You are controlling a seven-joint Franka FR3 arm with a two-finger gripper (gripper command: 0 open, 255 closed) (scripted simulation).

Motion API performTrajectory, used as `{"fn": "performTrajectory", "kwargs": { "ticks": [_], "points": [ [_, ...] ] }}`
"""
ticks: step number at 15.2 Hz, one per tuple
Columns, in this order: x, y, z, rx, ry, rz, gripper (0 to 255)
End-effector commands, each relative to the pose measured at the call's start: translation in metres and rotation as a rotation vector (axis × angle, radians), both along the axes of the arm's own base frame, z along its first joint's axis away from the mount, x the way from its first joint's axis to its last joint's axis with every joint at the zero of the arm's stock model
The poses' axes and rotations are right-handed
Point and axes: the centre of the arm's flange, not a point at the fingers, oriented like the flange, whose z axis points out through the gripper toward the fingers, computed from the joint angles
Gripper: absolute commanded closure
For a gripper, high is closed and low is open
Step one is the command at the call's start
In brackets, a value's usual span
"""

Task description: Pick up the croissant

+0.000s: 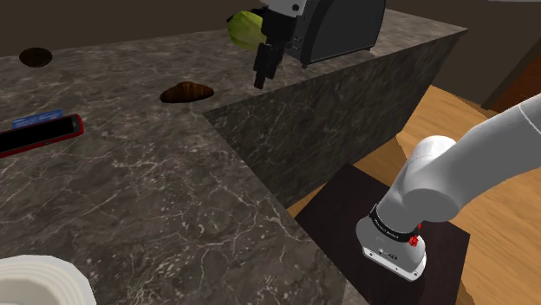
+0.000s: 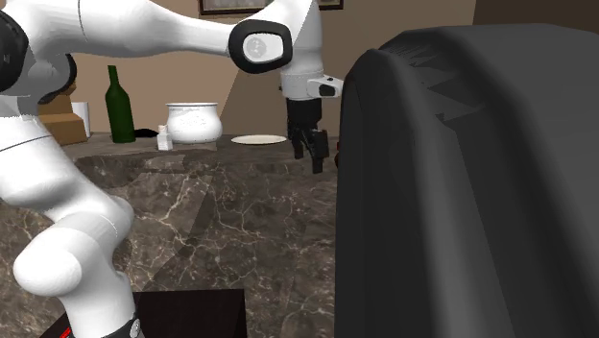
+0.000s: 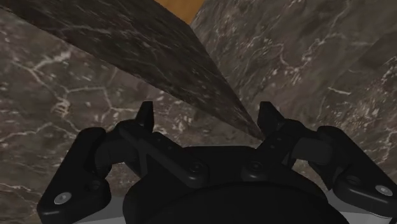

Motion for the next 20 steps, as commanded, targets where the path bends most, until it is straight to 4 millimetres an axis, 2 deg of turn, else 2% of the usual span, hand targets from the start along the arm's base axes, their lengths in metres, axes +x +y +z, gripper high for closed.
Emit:
{"fn": "performTrajectory", "kwargs": {
  "ticks": [1, 13, 14, 20],
  "points": [
    [0.02, 0.012, 0.003, 0.017, -0.01, 0.048, 0],
    [0.12, 0.118, 0.024, 0.111, -0.069, 0.326, 0],
    [0.12, 0.118, 0.024, 0.112, -0.069, 0.327, 0],
    [0.12, 0.118, -0.008, 0.112, -0.069, 0.327, 0]
  ]
}}
